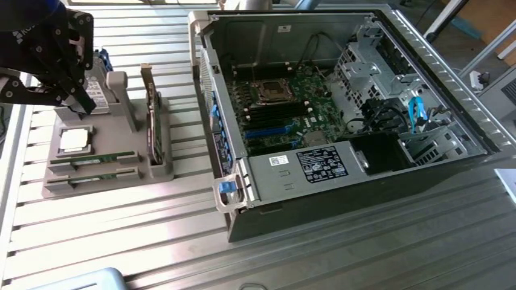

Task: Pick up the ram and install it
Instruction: 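Pick up the ram and move it above insertion slot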

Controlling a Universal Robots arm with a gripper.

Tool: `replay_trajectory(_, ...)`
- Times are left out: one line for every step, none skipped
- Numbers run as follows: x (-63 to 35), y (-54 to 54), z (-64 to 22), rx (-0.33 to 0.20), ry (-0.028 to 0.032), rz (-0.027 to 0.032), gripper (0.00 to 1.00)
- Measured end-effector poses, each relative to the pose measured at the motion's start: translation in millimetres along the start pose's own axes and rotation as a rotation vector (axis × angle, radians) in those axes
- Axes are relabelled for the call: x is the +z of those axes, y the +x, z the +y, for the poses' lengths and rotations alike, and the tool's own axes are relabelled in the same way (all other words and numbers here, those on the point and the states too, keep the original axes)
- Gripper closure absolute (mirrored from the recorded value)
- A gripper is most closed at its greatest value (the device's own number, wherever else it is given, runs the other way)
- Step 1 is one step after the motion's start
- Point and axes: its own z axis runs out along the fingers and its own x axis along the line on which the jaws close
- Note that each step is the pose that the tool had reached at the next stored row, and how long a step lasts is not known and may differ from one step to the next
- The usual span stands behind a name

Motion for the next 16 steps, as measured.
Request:
replay_trajectory(0.1,0.0,0.0,-0.023,-0.0002,-0.0015,0.89)
replay_trajectory(0.3,0.0,0.0,-0.058,-0.0007,-0.0038,0.89)
replay_trajectory(0.4,0.0,0.0,-0.089,-0.001,-0.0058,0.89)
replay_trajectory(0.6,0.0,0.0,-0.131,-0.0014,-0.0085,0.89)
replay_trajectory(0.6,0.0,0.0,-0.156,-0.0017,-0.0101,0.89)
replay_trajectory(0.7,0.0,0.1,-0.173,-0.0019,-0.0112,0.89)
replay_trajectory(0.8,0.0,0.0,-0.19,-0.0021,-0.0122,0.89)
replay_trajectory(0.9,0.0,0.1,-0.21,-0.0023,-0.0136,0.89)
replay_trajectory(1.0,0.0,0.1,-0.23,-0.0026,-0.0149,0.89)
replay_trajectory(1.0,0.0,0.1,-0.25,-0.0028,-0.0161,0.89)
replay_trajectory(1.1,0.0,0.1,-0.267,-0.003,-0.0173,0.89)
replay_trajectory(1.2,0.0,0.1,-0.286,-0.0032,-0.0185,0.89)
replay_trajectory(1.2,0.0,0.1,-0.303,-0.0034,-0.0196,0.89)
replay_trajectory(1.3,0.0,0.1,-0.322,-0.0036,-0.0208,0.89)
replay_trajectory(1.5,0.0,0.1,-0.357,-0.004,-0.0232,0.89)
replay_trajectory(1.6,0.0,0.1,-0.396,-0.0044,-0.0257,0.89)
